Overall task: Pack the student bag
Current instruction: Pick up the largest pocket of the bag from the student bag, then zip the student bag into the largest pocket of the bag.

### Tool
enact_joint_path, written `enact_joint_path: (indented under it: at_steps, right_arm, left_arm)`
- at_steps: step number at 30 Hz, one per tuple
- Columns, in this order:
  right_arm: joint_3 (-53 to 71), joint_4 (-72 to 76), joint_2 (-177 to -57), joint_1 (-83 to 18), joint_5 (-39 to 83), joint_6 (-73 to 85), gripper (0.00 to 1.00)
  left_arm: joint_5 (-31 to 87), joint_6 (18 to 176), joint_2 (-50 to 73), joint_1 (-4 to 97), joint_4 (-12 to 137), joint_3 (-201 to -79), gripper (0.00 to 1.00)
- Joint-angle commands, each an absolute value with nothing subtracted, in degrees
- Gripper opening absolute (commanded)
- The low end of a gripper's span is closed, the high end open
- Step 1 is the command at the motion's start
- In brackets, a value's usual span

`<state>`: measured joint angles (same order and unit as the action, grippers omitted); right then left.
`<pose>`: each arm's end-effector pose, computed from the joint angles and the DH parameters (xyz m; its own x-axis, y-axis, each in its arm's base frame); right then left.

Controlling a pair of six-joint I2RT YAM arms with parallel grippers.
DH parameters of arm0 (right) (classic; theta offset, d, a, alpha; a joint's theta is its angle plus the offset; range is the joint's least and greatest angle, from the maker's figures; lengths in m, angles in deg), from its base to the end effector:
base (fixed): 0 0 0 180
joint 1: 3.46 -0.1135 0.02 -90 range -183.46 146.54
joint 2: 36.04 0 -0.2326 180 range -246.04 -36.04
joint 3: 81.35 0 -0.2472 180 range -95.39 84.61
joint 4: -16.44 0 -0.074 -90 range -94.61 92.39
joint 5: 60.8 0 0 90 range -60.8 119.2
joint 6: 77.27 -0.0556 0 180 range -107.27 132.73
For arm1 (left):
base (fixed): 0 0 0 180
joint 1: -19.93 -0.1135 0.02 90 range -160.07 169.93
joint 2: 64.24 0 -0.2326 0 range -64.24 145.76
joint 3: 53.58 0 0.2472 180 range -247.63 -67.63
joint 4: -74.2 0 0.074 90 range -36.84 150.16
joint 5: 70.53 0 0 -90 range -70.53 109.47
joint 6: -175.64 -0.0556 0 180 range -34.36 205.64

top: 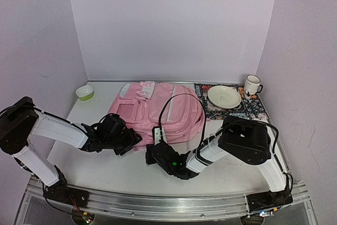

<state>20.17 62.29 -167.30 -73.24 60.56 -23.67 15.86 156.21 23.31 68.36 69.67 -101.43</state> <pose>0.1804 0.4062 0.0768 -0.4031 0.3717 -0.8363 -0.4765 0.6949 0.5385 0.1971 -0.2169 0.0977 -0.8299 -0.4827 -0.2798 -0.1981 0.7237 -0.6611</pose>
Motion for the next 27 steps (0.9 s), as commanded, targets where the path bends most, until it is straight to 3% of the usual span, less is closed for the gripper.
enact_joint_path:
  at_steps: [1,17,22,27]
  right_arm:
    - [22.13,61.54,-166.82,-72.72,61.06,-22.00,0.00]
    - [28.88,54.35,-155.48,-73.51,45.82,-13.77,0.00]
    - [28.71,50.60,-153.53,-73.67,44.74,-11.77,0.00]
    - [29.57,46.34,-150.93,-73.68,45.02,-9.48,0.00]
  left_arm:
    - [16.37,157.10,24.32,68.27,72.12,-102.98,0.63]
    - [19.30,159.41,28.34,66.99,77.17,-103.35,0.63]
    - [19.30,160.07,30.22,66.23,78.46,-103.70,0.52]
    - [18.85,160.08,30.02,65.60,78.99,-102.73,0.30]
